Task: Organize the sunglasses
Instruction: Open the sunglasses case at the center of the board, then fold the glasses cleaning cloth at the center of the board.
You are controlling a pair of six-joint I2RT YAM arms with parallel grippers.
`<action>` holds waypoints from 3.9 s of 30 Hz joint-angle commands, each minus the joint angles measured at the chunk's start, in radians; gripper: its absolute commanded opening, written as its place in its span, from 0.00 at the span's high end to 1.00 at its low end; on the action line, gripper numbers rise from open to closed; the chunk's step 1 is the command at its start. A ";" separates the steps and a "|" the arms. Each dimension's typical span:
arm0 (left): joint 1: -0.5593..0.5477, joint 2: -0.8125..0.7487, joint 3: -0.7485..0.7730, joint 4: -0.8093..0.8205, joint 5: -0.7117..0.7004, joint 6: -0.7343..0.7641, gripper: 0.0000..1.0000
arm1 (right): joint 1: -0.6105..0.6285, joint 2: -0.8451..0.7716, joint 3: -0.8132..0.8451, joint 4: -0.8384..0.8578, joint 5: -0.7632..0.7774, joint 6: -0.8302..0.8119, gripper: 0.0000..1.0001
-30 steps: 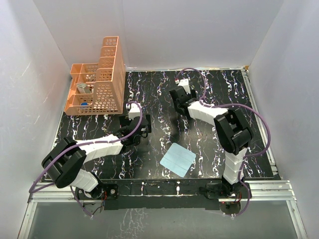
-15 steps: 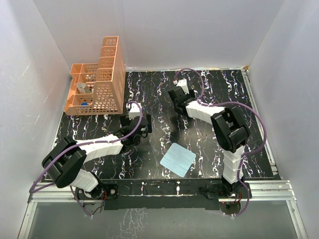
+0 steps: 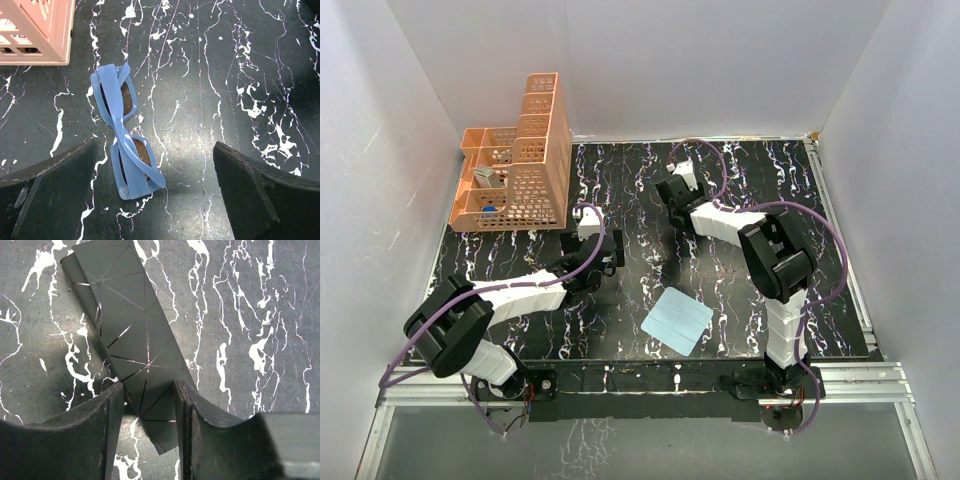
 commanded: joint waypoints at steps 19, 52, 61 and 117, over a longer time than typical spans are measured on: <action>0.010 -0.009 -0.001 0.014 0.017 -0.005 0.02 | -0.054 -0.089 0.008 0.019 0.122 0.050 0.61; 0.010 -0.013 0.002 0.002 0.043 -0.004 0.02 | -0.198 0.025 0.011 -0.023 0.064 0.139 0.61; 0.010 -0.012 0.003 0.001 0.045 -0.002 0.02 | -0.222 0.044 0.017 -0.035 0.017 0.153 0.61; 0.008 -0.002 0.064 -0.026 0.255 0.033 0.02 | -0.048 -0.815 -0.563 -0.005 -0.142 0.419 0.61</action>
